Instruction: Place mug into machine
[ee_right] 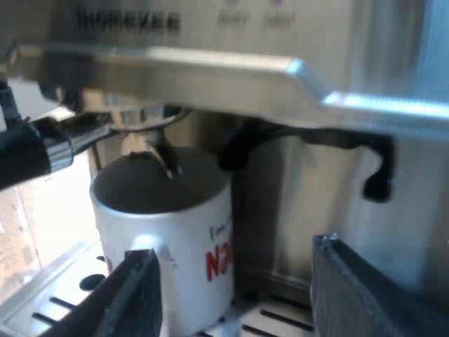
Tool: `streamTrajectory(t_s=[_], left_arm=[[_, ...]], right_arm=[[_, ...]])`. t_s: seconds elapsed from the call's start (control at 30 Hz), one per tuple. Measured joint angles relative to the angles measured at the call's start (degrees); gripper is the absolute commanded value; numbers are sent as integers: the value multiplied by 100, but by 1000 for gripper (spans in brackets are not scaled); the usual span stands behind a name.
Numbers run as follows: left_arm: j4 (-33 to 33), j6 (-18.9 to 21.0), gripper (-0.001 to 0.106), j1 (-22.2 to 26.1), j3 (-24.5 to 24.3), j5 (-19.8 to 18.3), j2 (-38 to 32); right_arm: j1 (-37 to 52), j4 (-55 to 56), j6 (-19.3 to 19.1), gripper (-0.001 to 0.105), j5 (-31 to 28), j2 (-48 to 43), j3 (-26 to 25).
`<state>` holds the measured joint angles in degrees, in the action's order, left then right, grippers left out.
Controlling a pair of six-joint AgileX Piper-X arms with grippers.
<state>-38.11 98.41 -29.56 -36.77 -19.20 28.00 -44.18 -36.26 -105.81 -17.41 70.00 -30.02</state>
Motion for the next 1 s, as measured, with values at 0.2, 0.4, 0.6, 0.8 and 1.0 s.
streamTrajectory(t_s=[0.2,0.4,0.6,0.8,1.0], left_arm=[[0,0,61,0,0,0,0],[0,0,61,0,0,0,0],[0,0,61,0,0,0,0],[304,24,61,0,0,0,0],[571,164,76,0,-34,0,0]], right_arm=[[-368,1158,0,47,0,-929,0],[-890,2095,0,47,-98,-1794,0],[-1372,2474,0,47,-449,-2314,13],[-1703,2533,0,26,-1014,-2589,13],[-1723,2533,-22,0,-1017,-2588,13]])
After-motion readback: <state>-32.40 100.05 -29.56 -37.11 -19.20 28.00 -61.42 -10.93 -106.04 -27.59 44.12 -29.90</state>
